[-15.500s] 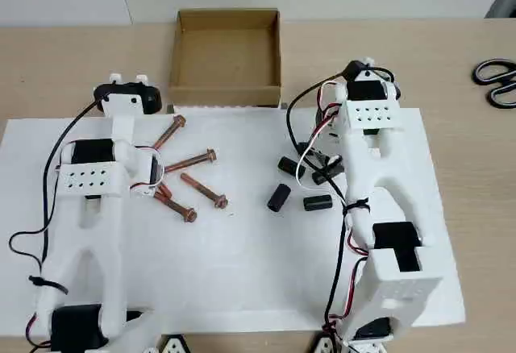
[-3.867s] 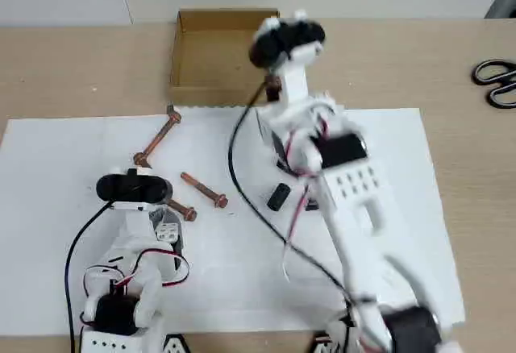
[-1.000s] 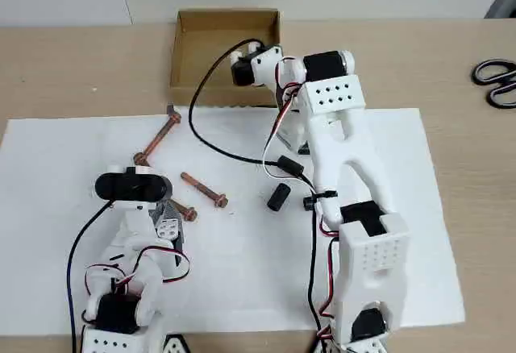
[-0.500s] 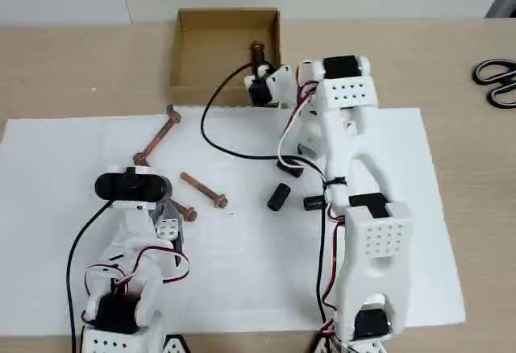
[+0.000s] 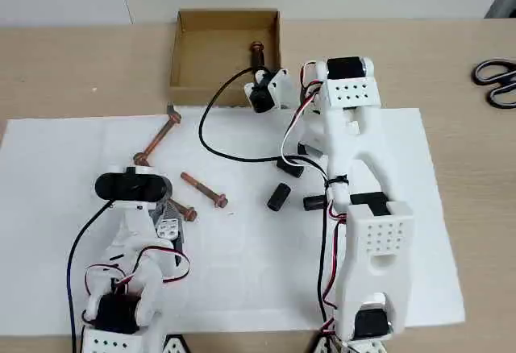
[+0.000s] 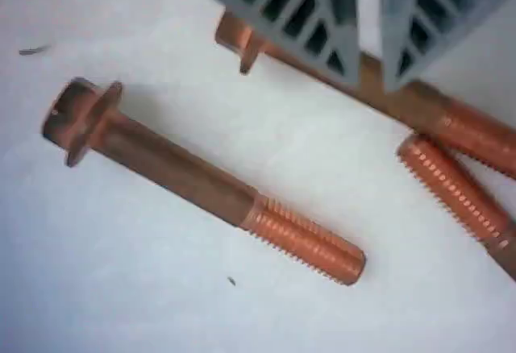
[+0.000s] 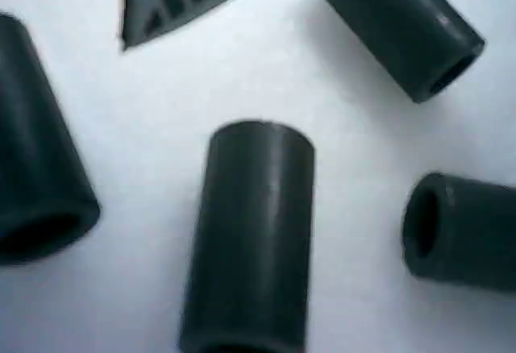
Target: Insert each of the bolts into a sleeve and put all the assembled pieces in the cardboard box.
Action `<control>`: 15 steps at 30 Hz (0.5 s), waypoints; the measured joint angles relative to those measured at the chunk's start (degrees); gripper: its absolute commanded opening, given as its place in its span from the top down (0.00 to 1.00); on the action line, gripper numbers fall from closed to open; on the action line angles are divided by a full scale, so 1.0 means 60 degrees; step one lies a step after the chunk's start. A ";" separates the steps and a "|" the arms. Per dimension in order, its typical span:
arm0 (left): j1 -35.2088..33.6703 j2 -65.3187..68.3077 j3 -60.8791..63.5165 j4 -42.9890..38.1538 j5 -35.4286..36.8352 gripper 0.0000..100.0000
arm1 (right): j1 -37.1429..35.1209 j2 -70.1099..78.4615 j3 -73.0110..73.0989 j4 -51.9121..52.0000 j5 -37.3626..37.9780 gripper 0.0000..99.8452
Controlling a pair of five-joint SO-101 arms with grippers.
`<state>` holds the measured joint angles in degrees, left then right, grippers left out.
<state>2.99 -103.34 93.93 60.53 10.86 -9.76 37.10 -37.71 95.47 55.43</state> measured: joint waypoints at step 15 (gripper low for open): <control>0.0000 0.0000 0.0000 0.0000 0.0000 0.99 | -0.0161 0.0850 0.0000 -0.0498 0.0161 0.83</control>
<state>2.99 -103.34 93.93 60.53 10.86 -10.73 42.20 -37.71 92.48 56.40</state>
